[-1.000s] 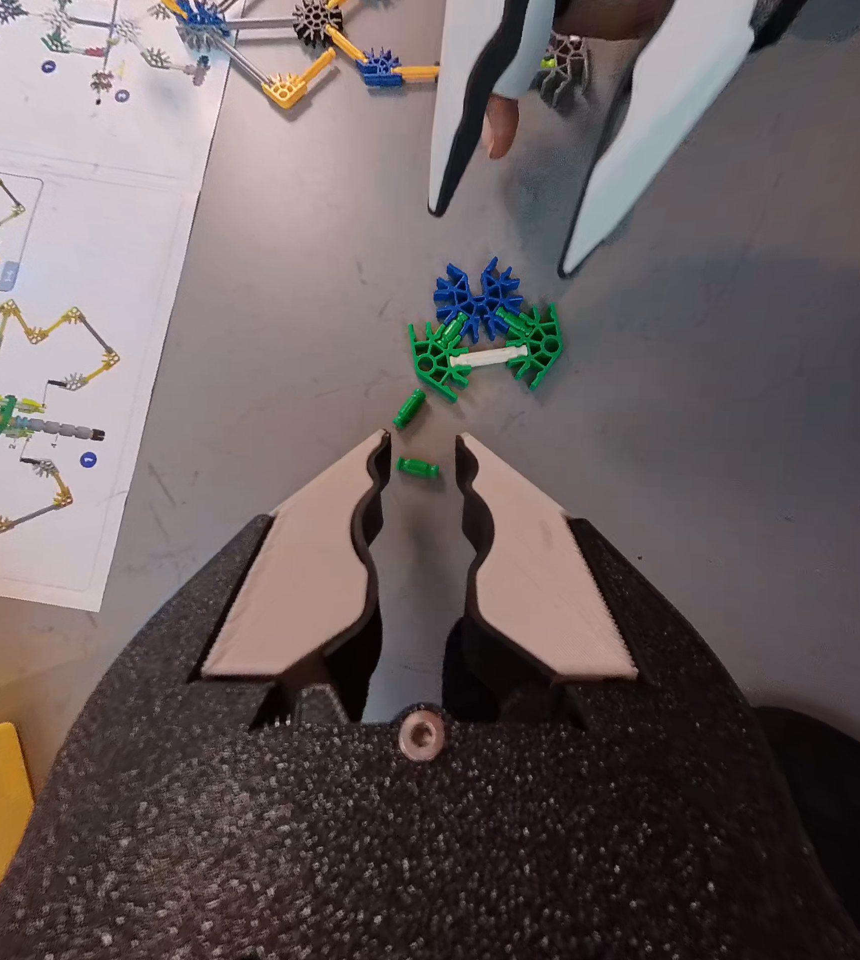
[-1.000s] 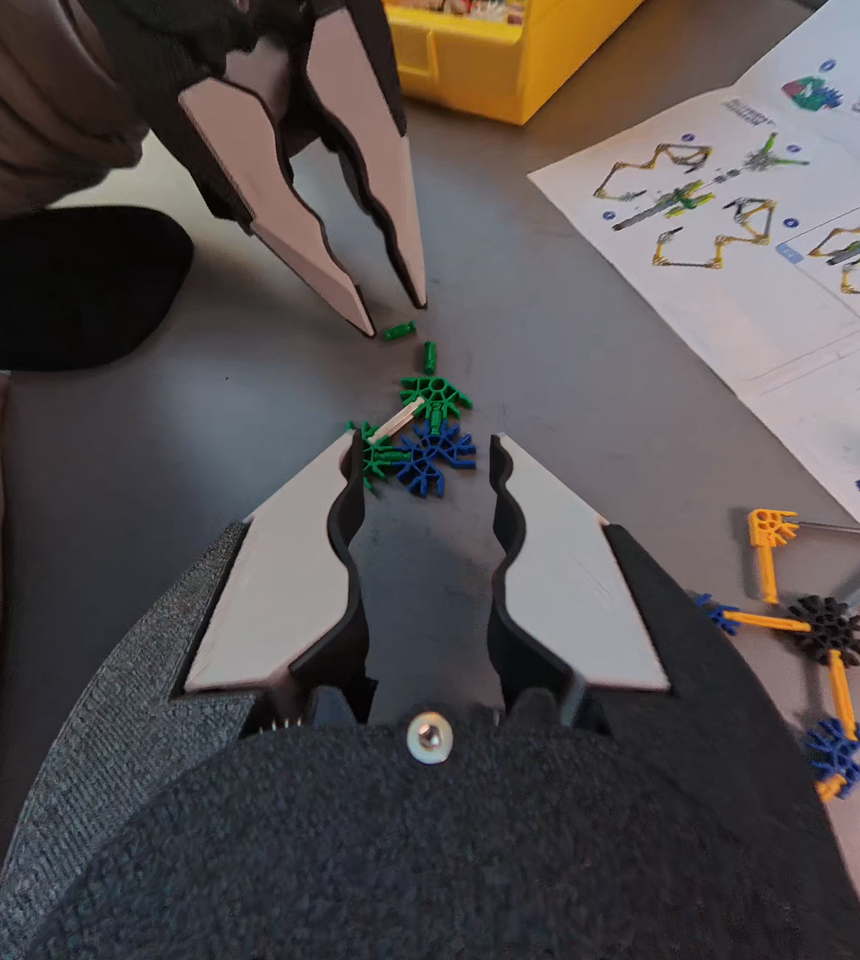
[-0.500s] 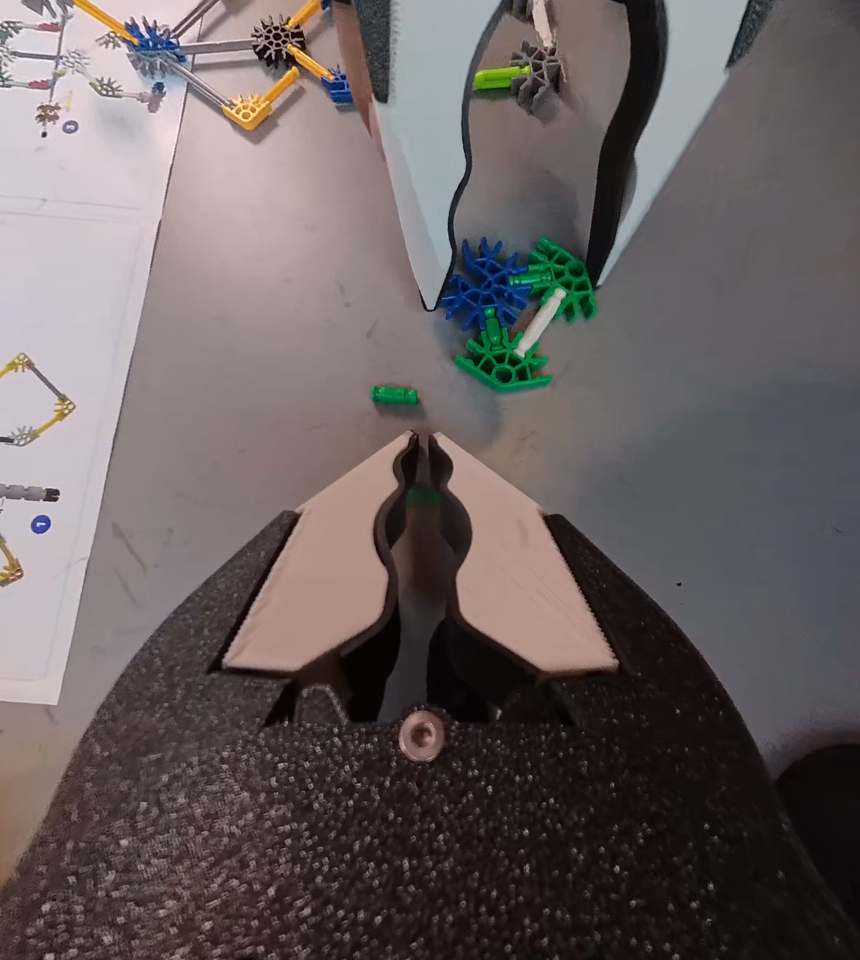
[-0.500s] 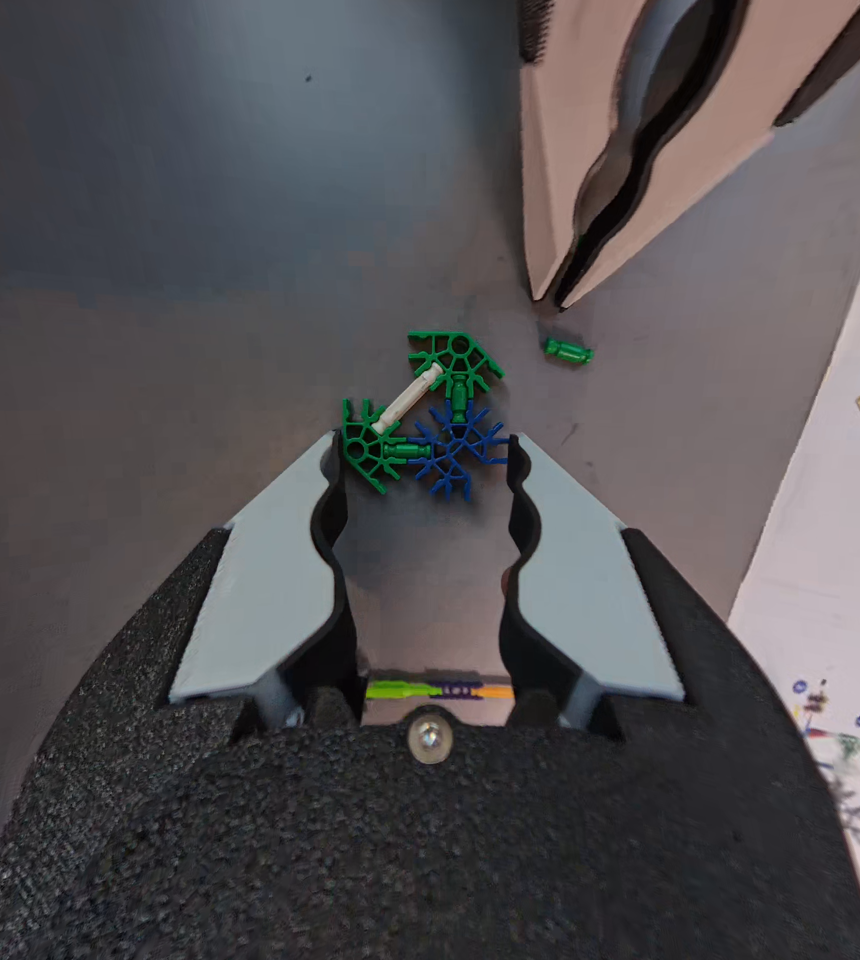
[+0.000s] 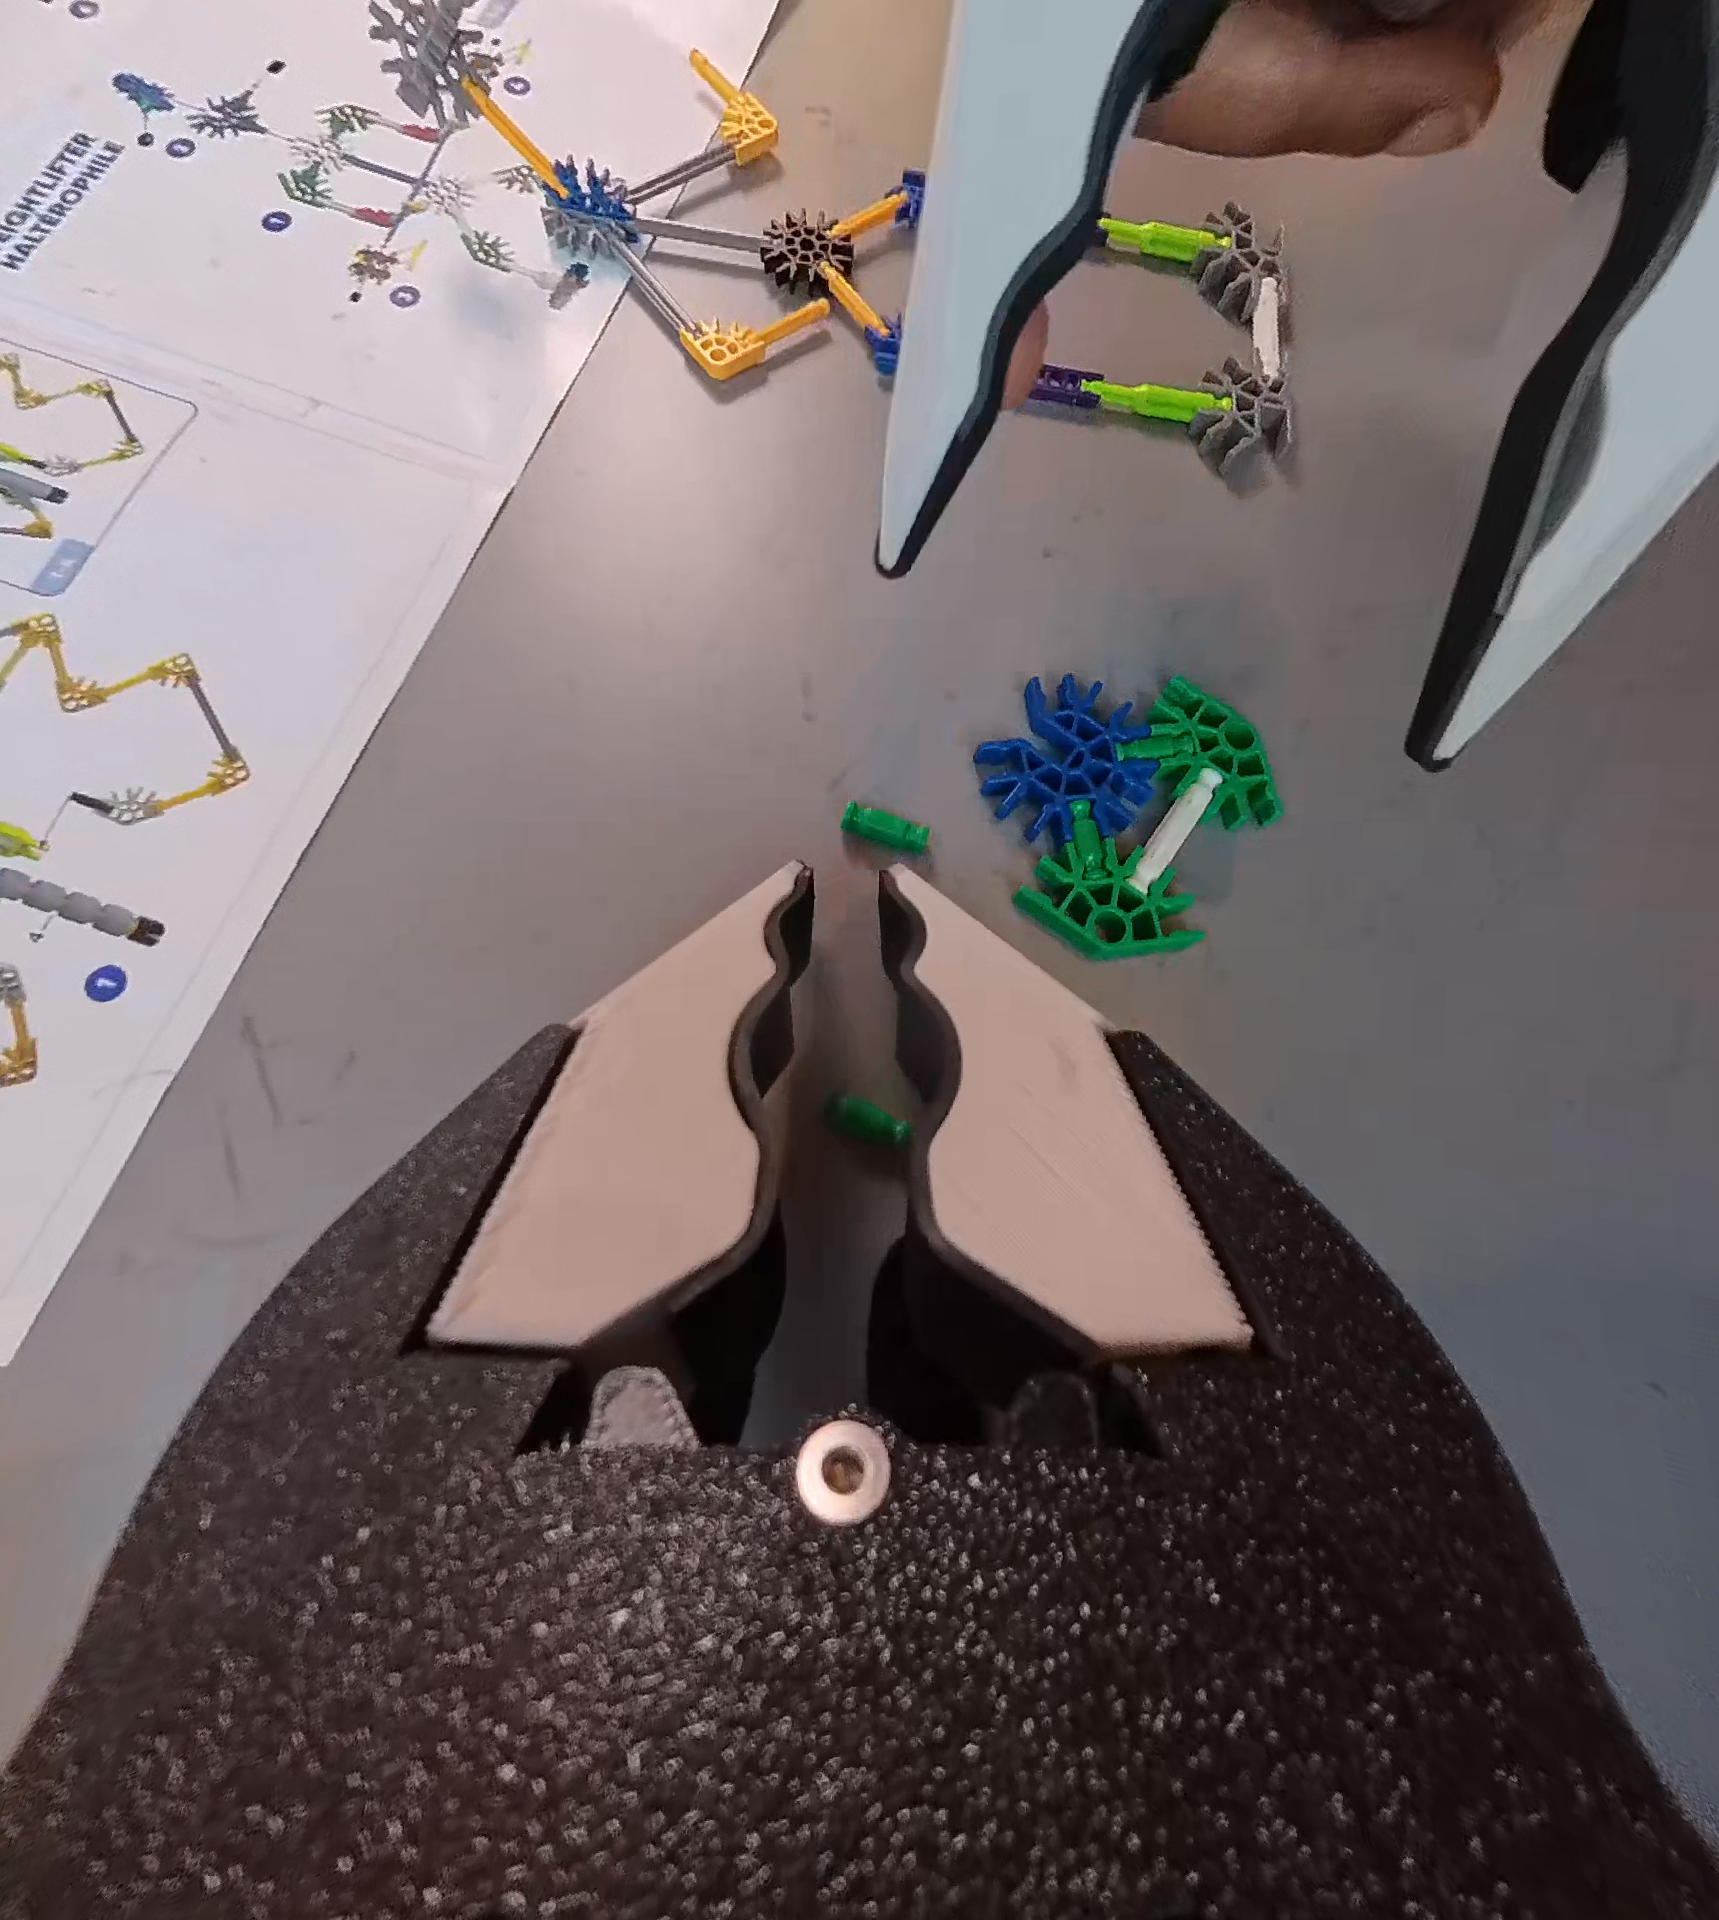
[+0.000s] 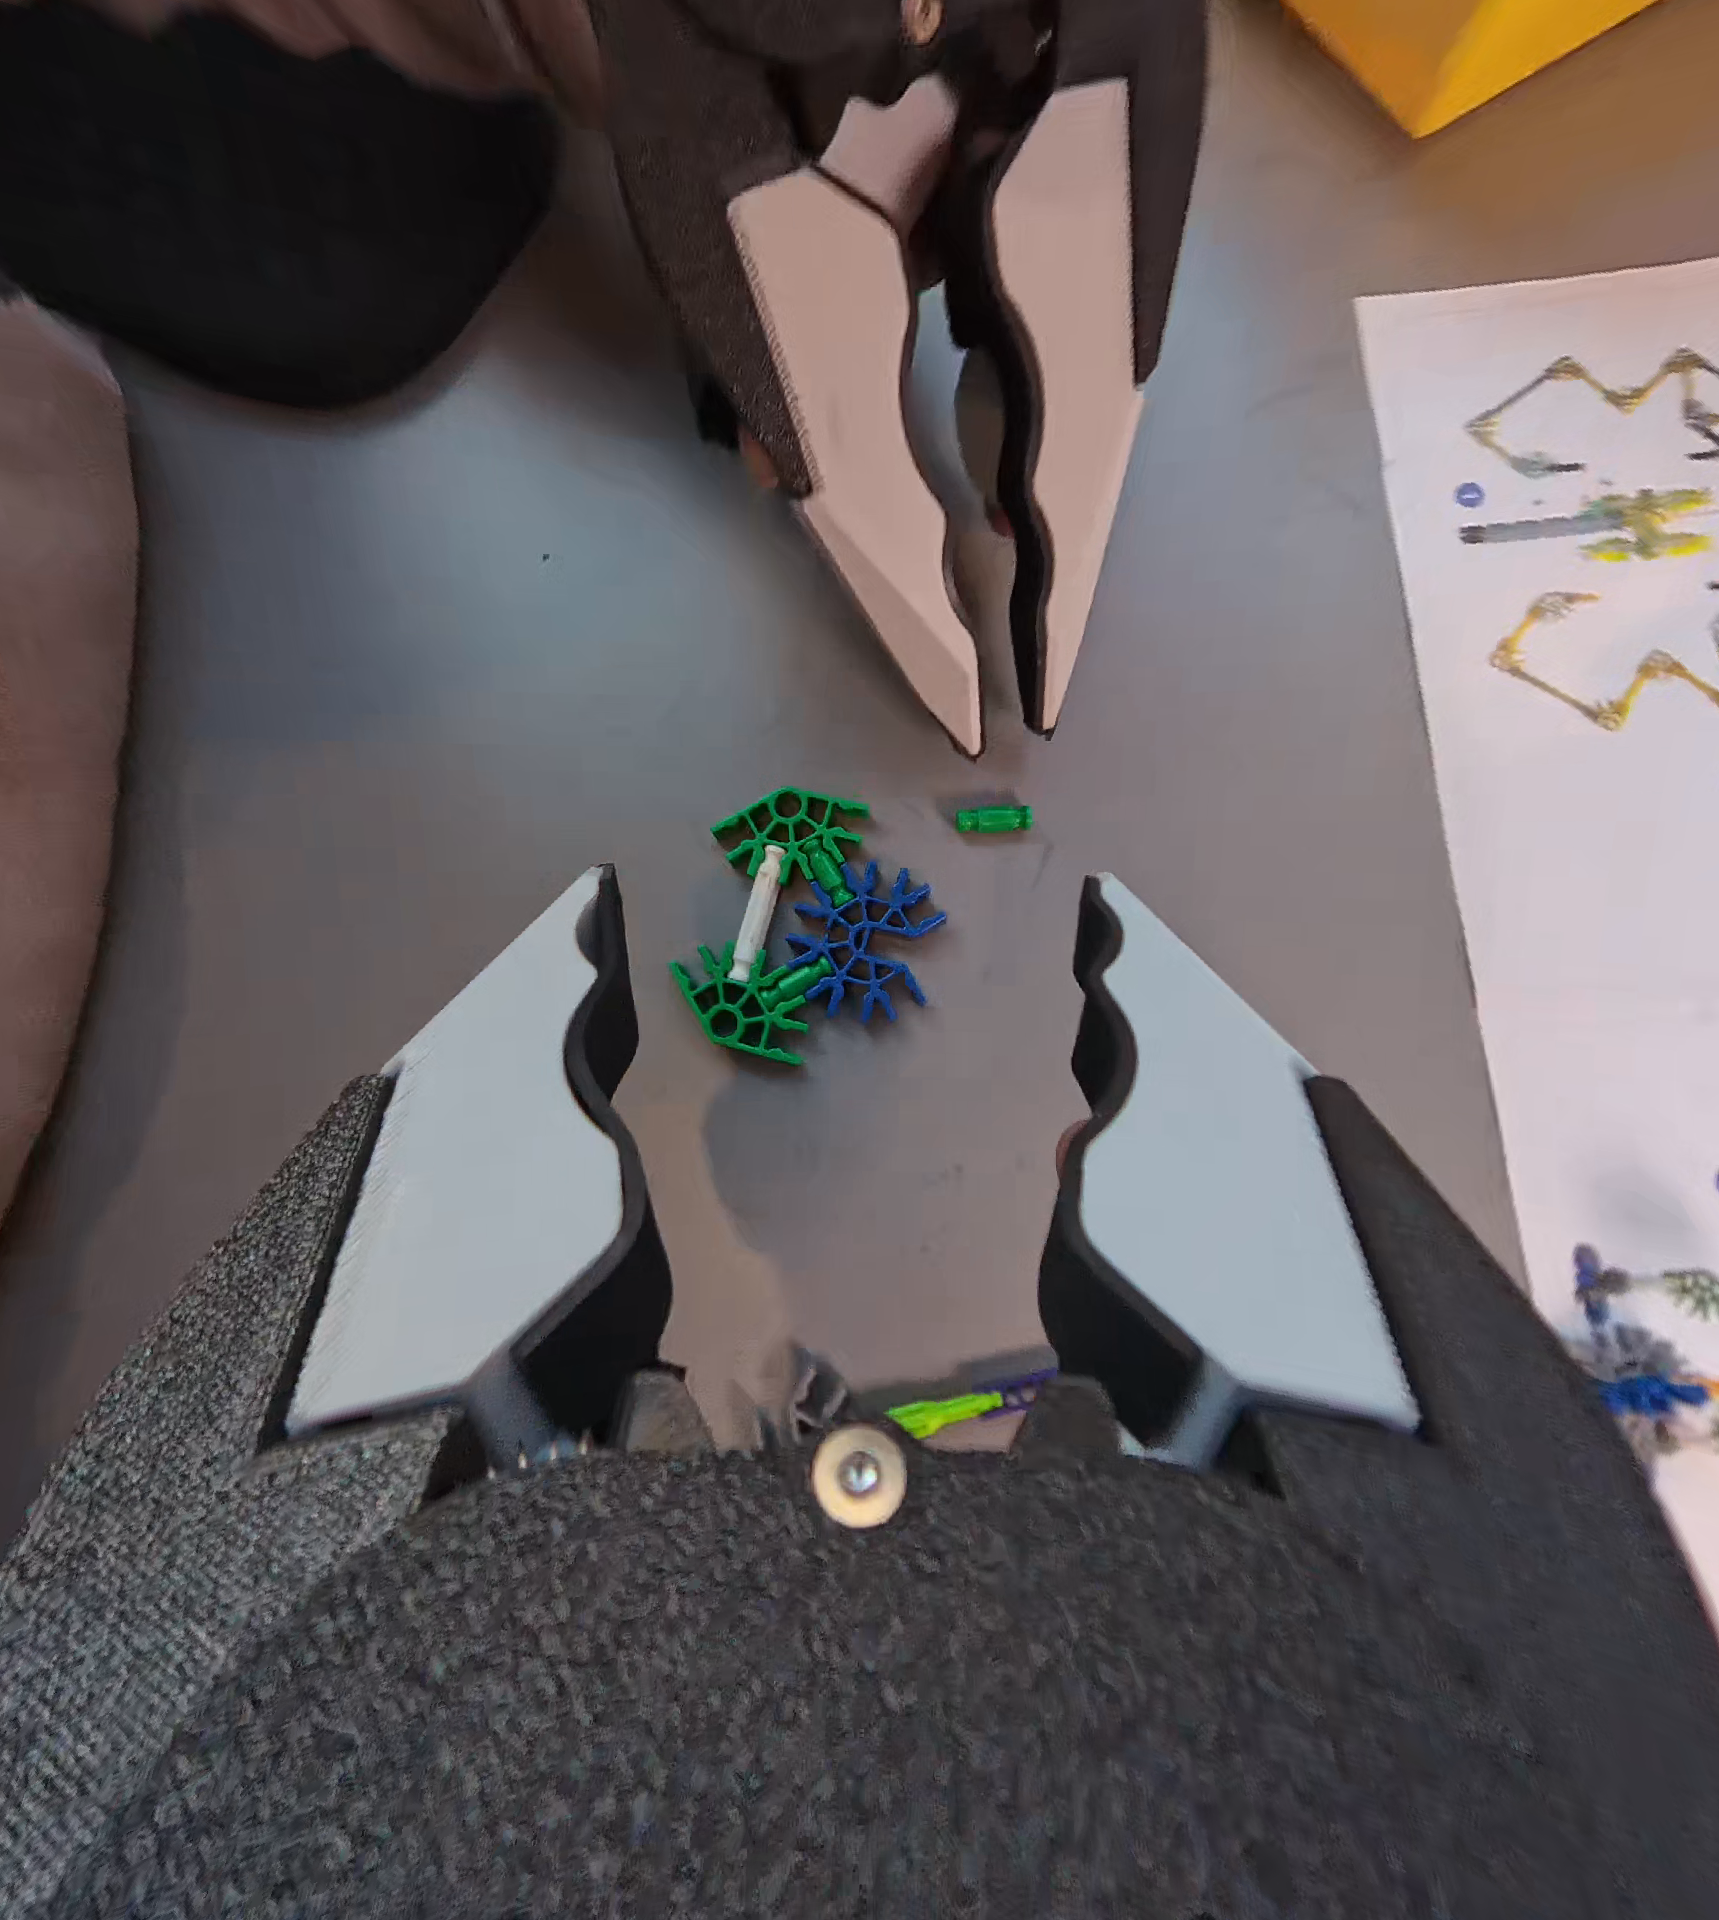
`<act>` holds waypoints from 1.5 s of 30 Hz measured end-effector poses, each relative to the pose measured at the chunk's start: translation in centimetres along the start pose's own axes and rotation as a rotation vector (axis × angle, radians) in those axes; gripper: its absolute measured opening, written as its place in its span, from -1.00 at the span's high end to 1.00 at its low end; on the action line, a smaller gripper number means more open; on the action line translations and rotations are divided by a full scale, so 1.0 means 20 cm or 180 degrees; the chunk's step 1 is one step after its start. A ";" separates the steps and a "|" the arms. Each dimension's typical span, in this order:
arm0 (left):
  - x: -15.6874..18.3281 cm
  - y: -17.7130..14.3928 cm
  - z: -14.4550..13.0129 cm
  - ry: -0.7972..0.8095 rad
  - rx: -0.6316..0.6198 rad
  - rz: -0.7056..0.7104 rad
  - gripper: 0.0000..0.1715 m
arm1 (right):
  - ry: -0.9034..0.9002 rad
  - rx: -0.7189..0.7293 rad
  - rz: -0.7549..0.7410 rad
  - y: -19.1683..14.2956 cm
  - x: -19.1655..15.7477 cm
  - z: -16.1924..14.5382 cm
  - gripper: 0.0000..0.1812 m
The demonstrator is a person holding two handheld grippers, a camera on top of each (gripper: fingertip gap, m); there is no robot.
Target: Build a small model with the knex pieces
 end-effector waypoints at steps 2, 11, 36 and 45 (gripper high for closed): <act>0.01 0.04 0.02 -0.0039 -0.0045 -0.0016 0.84 | 0.0263 0.0276 -0.0238 -0.04 -0.04 -0.04 0.11; 0.04 0.12 0.08 0.0077 -0.0250 0.0016 0.84 | 0.0688 0.0873 -0.0736 -0.13 -0.13 -0.15 0.24; 0.29 -0.08 0.04 0.0591 0.0462 -0.1382 0.93 | -0.1179 0.0465 -0.1129 0.07 -0.37 0.00 0.82; 0.26 -0.09 0.02 0.0119 0.0457 -0.1857 0.93 | -0.1802 0.0386 -0.1474 0.09 -0.42 -0.01 0.96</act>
Point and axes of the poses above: each gripper's, where its closed fingertips meet, y out along the fingers, z out of its top, x = y × z across the jaws, the point moved 8 cm from there along -y, back along the fingers
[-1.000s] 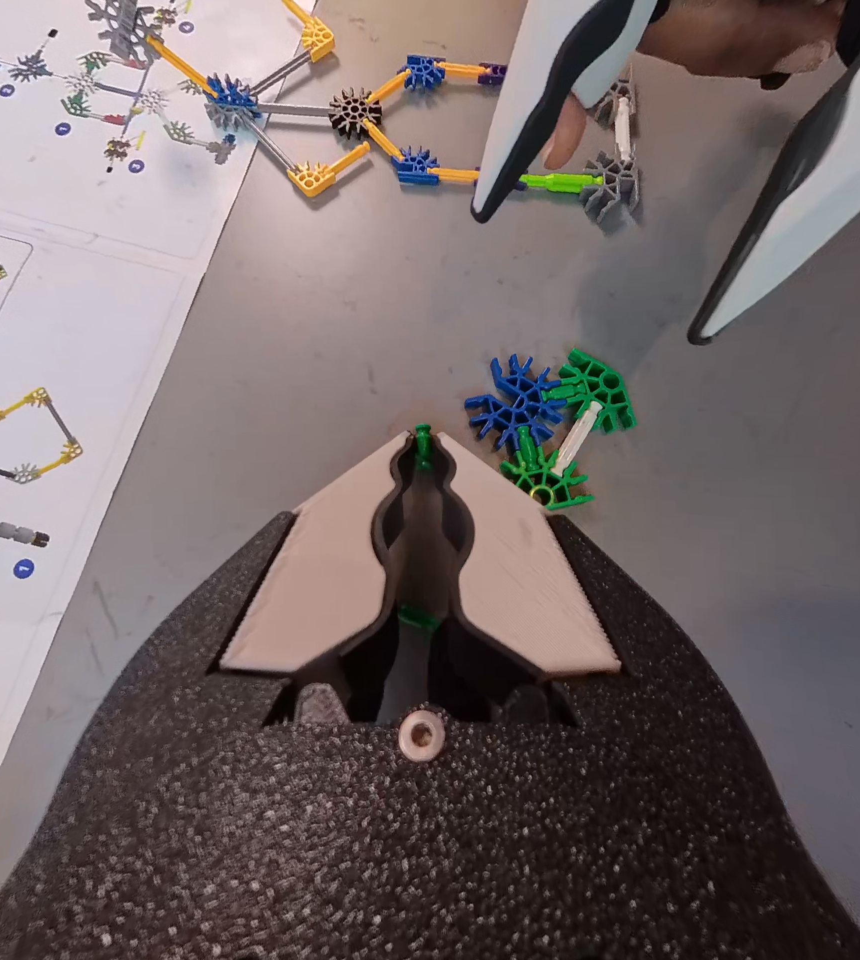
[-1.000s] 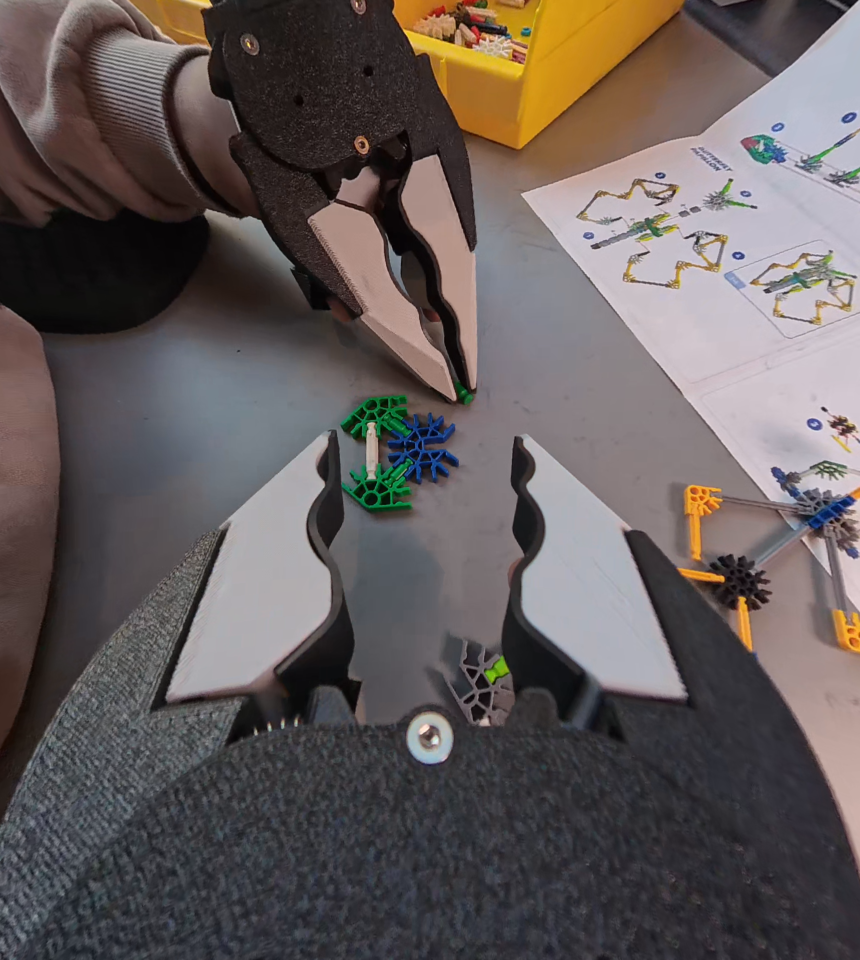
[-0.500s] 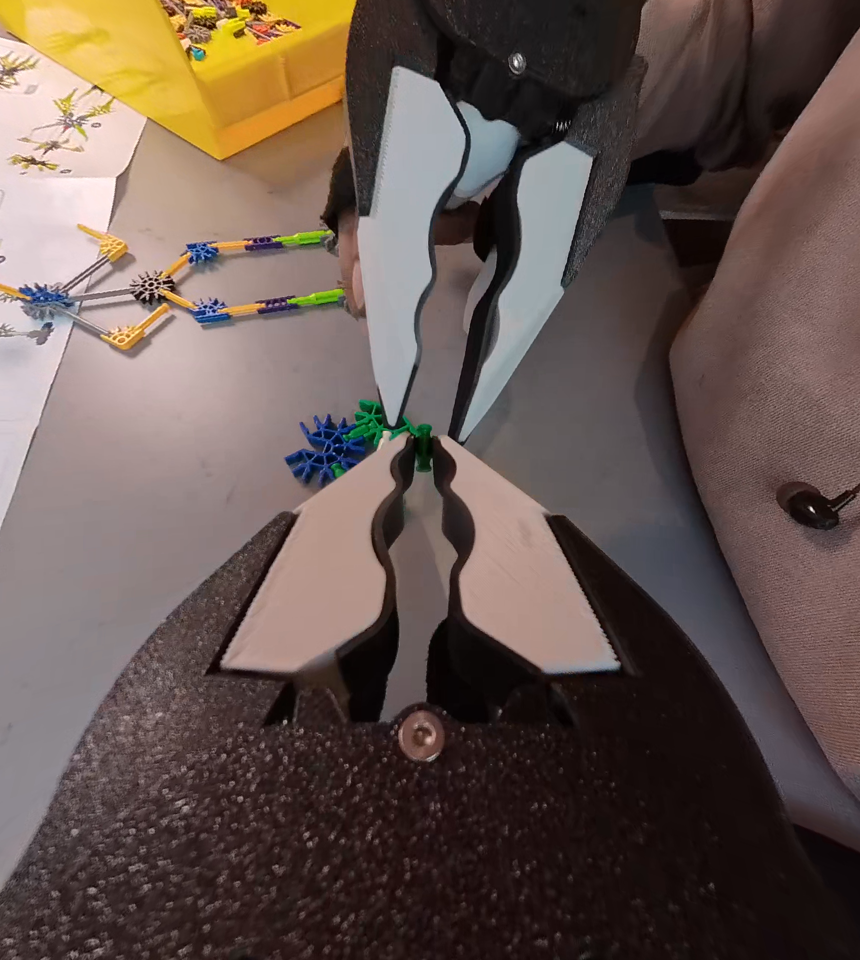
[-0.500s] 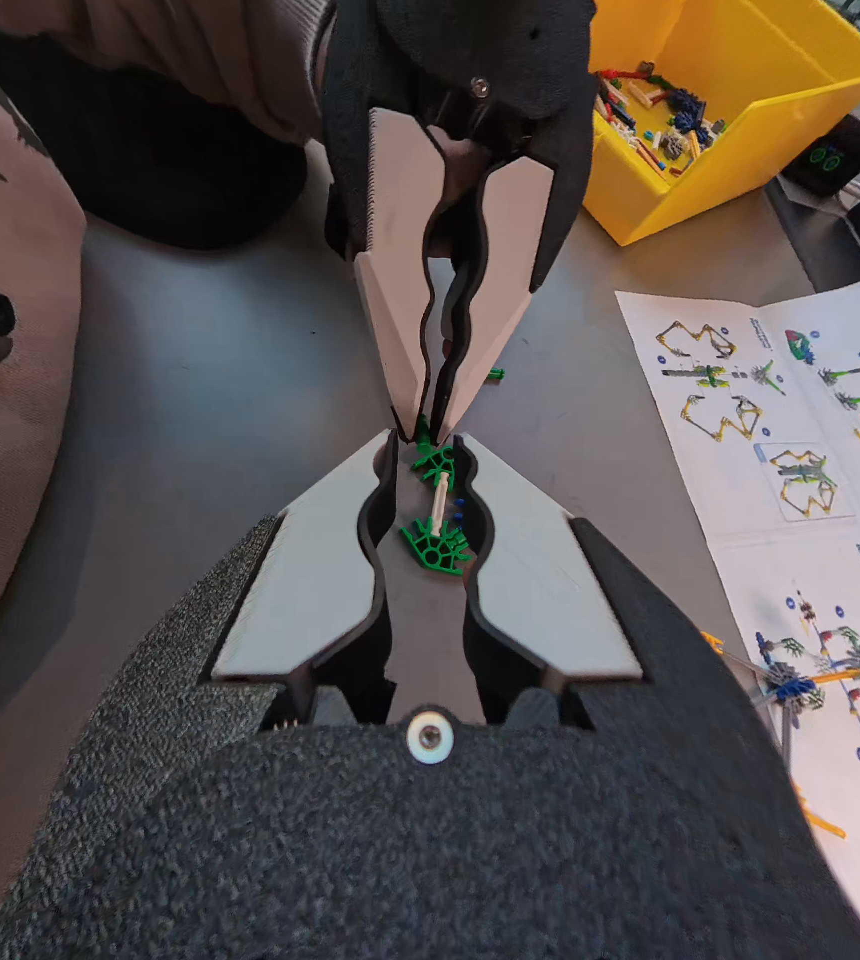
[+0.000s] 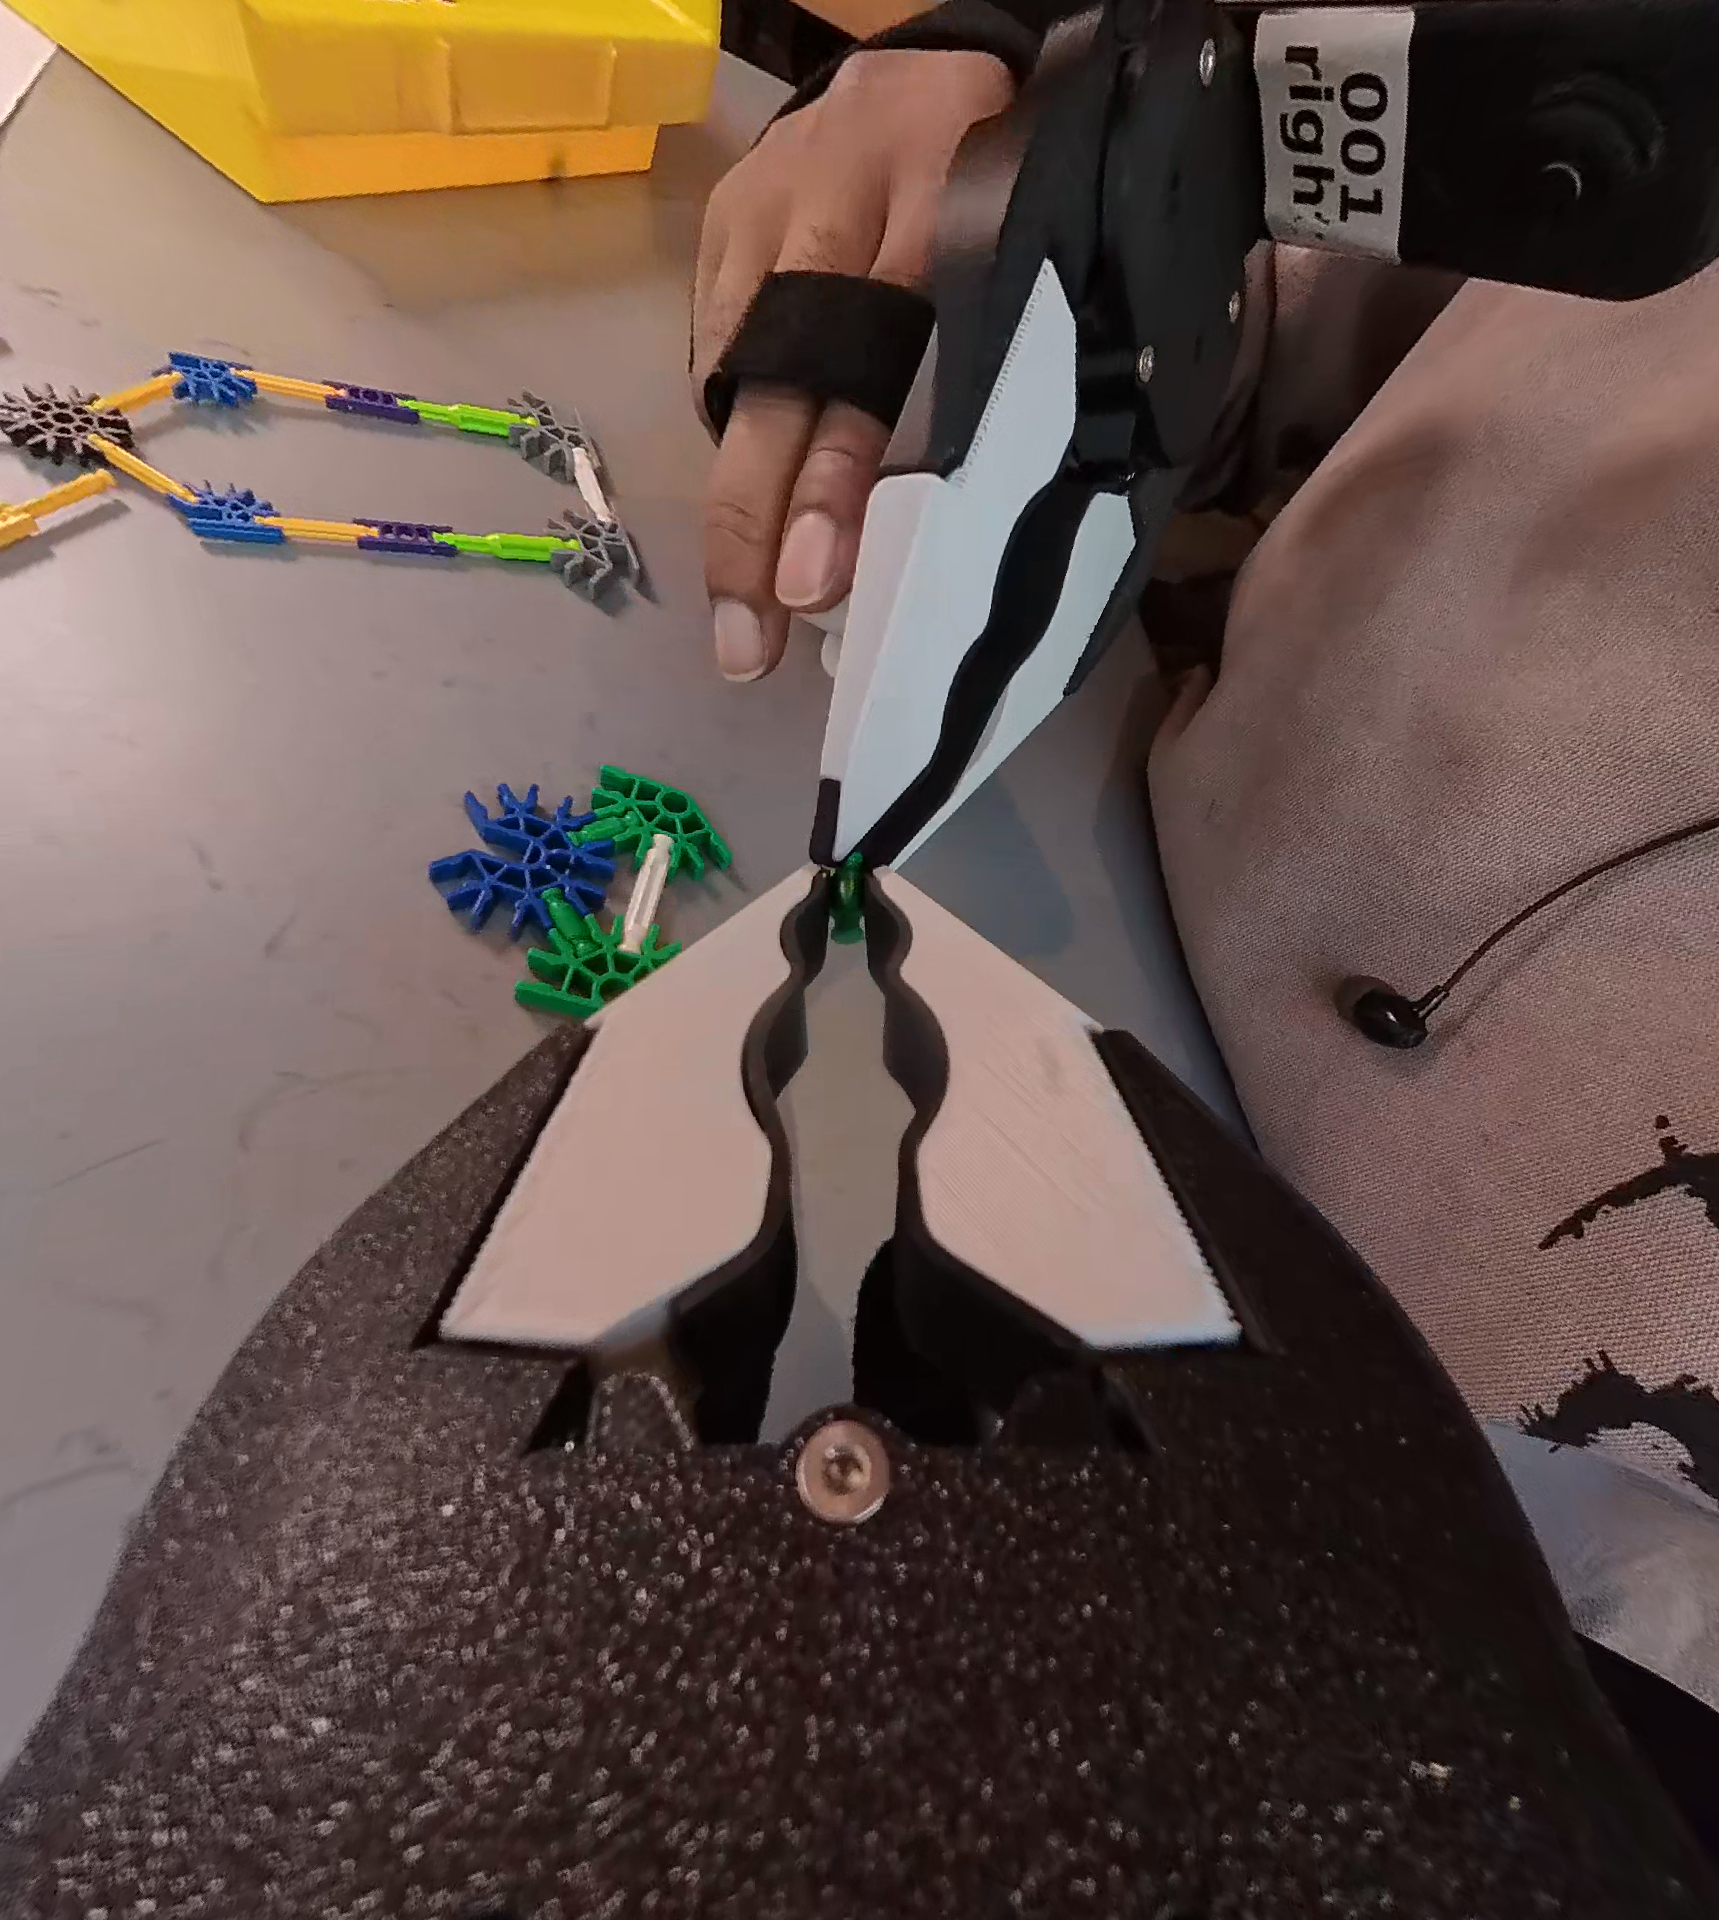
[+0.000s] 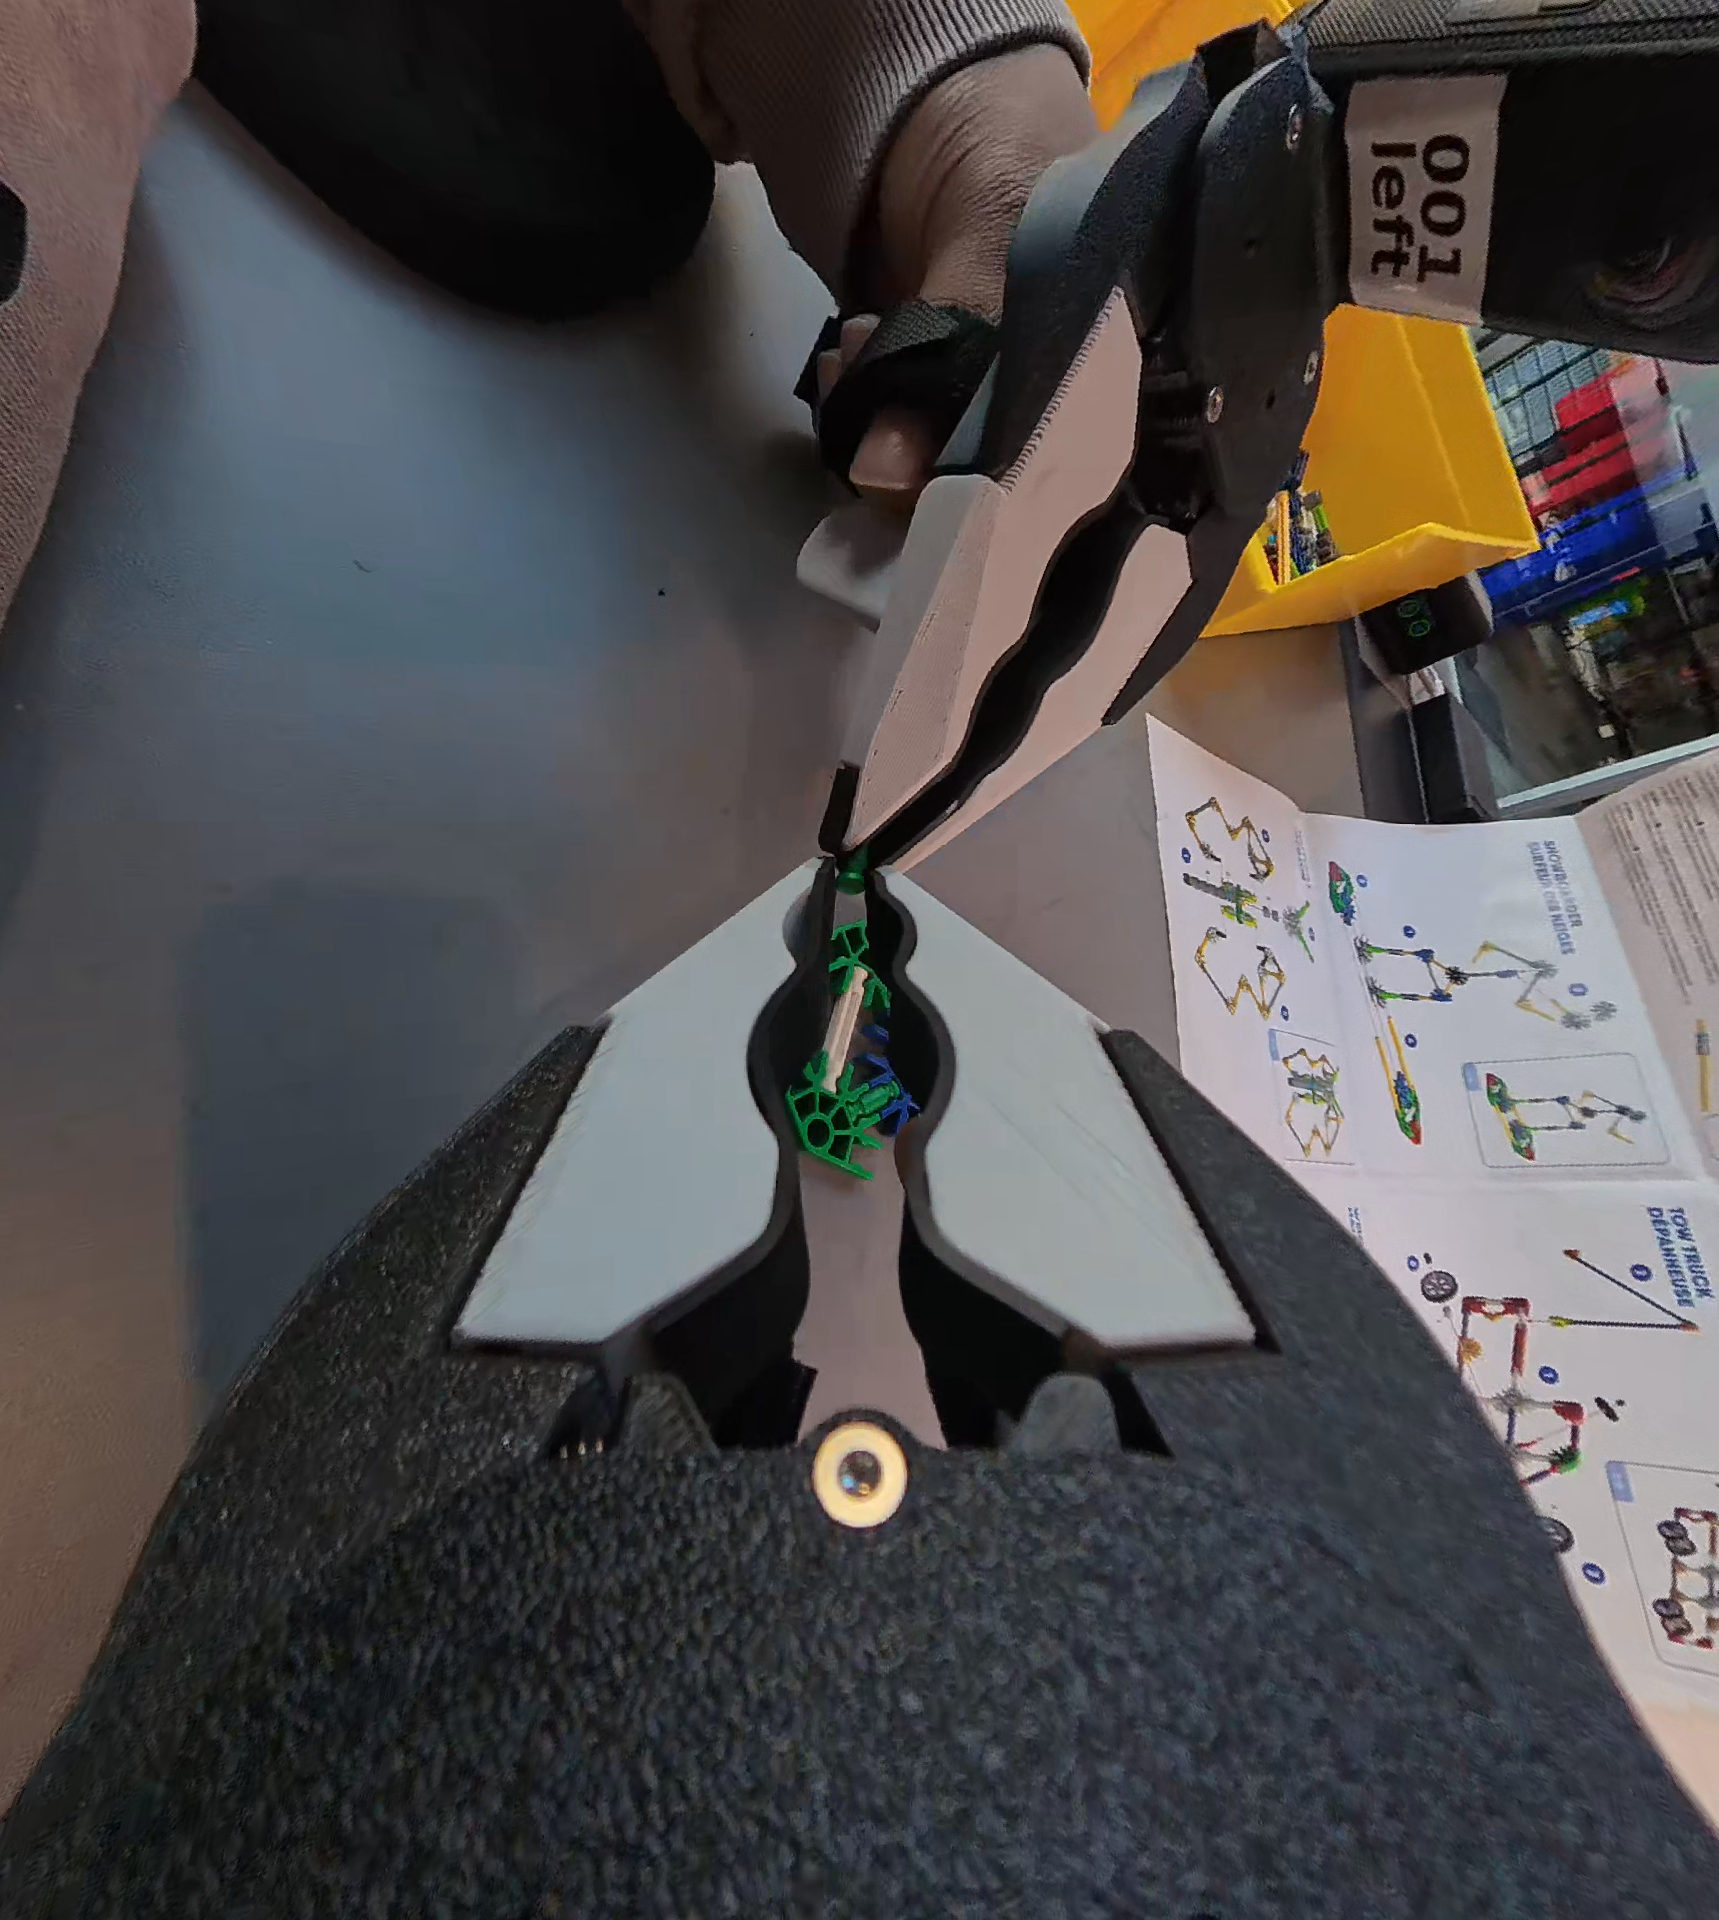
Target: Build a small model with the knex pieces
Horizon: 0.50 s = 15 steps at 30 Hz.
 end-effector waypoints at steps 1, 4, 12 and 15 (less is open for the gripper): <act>-0.01 0.00 0.00 0.0001 0.0000 0.0042 0.93 | 0.0029 -0.0014 -0.0025 0.00 0.00 -0.01 0.95; -0.06 -0.05 0.00 0.0125 -0.0002 0.0456 0.83 | 0.0355 -0.0235 -0.0075 0.01 0.04 -0.06 0.95; -0.13 0.02 -0.06 0.0665 -0.0658 0.0929 0.56 | 0.1438 -0.0685 0.0071 0.05 0.03 -0.10 0.95; -0.12 0.05 -0.07 0.0725 -0.0815 0.0898 0.59 | 0.1708 -0.0722 0.0074 0.05 0.02 -0.09 0.95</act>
Point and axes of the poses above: each gripper's, where its closed fingertips meet, y out along the fingers, z out of its top, x = y × z across the jaws, the point moved 8 cm from there along -y, back along the fingers
